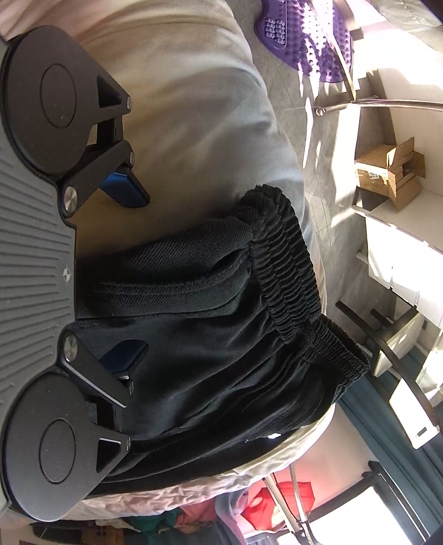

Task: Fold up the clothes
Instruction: 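Grasp the elastic waistband with the left gripper and lift it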

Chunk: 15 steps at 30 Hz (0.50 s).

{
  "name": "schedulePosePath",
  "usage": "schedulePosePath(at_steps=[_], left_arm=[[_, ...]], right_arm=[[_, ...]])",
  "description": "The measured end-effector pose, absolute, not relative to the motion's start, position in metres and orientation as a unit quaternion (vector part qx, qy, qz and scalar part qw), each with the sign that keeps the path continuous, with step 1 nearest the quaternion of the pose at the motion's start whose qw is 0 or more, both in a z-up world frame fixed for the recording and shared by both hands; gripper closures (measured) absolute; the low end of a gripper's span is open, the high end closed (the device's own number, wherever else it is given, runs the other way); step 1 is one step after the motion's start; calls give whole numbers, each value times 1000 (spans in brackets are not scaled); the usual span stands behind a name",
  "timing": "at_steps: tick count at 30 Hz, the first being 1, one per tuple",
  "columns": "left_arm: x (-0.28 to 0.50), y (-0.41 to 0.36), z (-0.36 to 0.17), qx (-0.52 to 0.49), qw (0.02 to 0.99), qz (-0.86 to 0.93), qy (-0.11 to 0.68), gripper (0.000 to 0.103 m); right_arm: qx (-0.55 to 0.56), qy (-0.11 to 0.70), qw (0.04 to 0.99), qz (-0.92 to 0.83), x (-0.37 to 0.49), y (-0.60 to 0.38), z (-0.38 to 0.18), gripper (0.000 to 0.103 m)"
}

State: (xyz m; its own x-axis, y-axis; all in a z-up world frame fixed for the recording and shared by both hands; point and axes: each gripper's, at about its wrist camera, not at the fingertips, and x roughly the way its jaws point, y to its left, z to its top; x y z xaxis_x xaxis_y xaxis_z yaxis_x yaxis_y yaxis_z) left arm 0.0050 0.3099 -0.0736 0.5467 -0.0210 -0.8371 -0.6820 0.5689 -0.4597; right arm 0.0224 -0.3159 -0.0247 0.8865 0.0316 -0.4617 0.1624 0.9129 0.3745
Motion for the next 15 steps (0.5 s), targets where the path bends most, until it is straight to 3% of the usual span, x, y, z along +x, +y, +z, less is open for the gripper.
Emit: schedulePosePath(at_steps=[4,9,15], left_arm=[[-2,299,-66,-441,804,164,364,30],[-13,290,-61,-470,820,140,296,29],[-12,303,-84,-513,779,162,321,31]], right_arm=[[253,237,937,-47,22,-338,-28,97],[337,221,911,-85,13,-384,-34,97],[436,217,854,-181,2,-449,-61,97]])
